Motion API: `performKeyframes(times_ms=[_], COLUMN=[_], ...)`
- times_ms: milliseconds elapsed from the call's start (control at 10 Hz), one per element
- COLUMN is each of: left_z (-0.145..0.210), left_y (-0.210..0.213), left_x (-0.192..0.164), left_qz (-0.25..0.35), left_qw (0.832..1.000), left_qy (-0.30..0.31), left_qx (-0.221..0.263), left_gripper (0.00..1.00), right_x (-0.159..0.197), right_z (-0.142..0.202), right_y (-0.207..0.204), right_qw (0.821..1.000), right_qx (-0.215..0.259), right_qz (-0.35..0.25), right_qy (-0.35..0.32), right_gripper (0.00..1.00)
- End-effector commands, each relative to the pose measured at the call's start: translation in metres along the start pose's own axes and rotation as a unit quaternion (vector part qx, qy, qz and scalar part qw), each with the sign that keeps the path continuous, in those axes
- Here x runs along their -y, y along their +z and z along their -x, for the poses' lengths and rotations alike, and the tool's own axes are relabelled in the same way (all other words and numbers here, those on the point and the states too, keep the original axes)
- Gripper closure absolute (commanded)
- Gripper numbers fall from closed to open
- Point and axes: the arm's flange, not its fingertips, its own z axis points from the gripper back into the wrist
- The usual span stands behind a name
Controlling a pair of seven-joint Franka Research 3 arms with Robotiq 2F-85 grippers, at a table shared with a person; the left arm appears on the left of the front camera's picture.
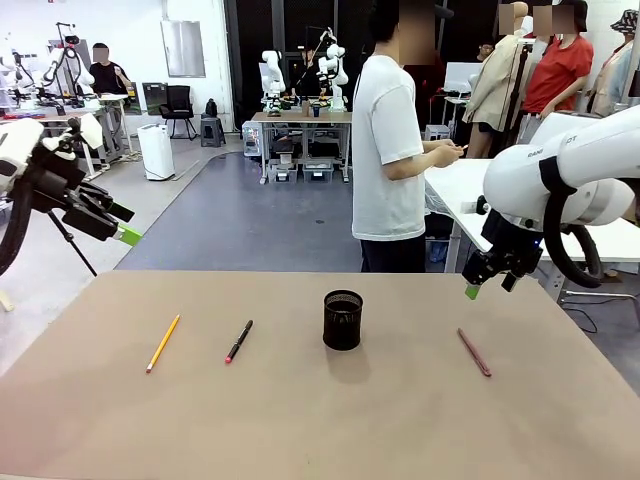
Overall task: Place the pens into the pen holder.
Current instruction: Pick up a writing instrument from the table and place it into the Pen holder.
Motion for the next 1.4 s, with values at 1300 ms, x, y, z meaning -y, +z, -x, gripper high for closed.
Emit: performKeyframes(times_ms=[1300], left_z=[0.000], left_y=[0.001], left_x=[0.000], left_qz=[0.001], left_qw=[1.000], left_qy=[-0.001], left_qx=[0.003], left_gripper=[0.00], right_x=[0.017], right_z=[-0.043], right_y=[-0.133], right_qw=[0.994], right_qx=[-0.071], right_qz=[0.003], right_qy=[-0.077], right_gripper=[0.00])
